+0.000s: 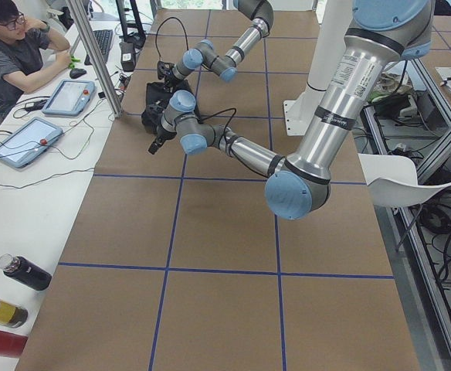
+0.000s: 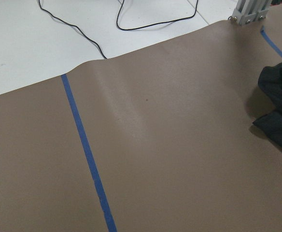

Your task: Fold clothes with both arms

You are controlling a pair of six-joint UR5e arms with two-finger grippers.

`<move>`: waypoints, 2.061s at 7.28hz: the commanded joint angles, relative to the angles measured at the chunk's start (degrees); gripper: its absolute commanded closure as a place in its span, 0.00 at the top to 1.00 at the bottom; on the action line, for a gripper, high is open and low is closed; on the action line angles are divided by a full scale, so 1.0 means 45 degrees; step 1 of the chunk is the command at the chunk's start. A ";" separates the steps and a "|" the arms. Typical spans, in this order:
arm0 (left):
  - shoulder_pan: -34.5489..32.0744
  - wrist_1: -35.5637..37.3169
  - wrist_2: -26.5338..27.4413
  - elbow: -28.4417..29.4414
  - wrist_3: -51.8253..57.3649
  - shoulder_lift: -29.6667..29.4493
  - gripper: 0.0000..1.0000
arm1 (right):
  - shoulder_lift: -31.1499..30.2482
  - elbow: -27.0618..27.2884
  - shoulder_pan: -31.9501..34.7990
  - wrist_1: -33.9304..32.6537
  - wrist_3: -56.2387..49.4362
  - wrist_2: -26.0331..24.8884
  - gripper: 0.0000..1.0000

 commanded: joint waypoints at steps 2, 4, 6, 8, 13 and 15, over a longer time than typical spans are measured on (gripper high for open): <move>-0.0006 0.0001 0.0000 -0.0022 0.0000 0.0000 1.00 | 0.0040 0.1670 -0.0898 -0.3371 0.1354 0.0517 0.93; -0.0006 -0.0019 0.0000 -0.0275 0.0000 0.0273 1.00 | -0.0426 0.1672 -0.1583 -0.3375 0.1747 0.0439 0.86; -0.0006 -0.0058 0.0000 -0.0334 0.0000 0.0391 1.00 | -0.0643 0.1574 -0.1606 -0.3356 0.1478 -0.0008 0.67; 0.0013 -0.0058 0.0000 -0.0315 0.0000 0.0391 1.00 | -0.0644 0.1574 -0.1586 -0.3375 0.0678 -0.0340 0.51; 0.0013 -0.0058 0.0000 -0.0315 0.0000 0.0391 1.00 | -0.0762 0.1555 -0.1528 -0.3336 0.0128 -0.0616 0.09; 0.0033 -0.0058 0.0000 -0.0315 0.0000 0.0391 1.00 | -0.0665 0.1632 -0.1295 -0.3239 0.0108 -0.0616 0.00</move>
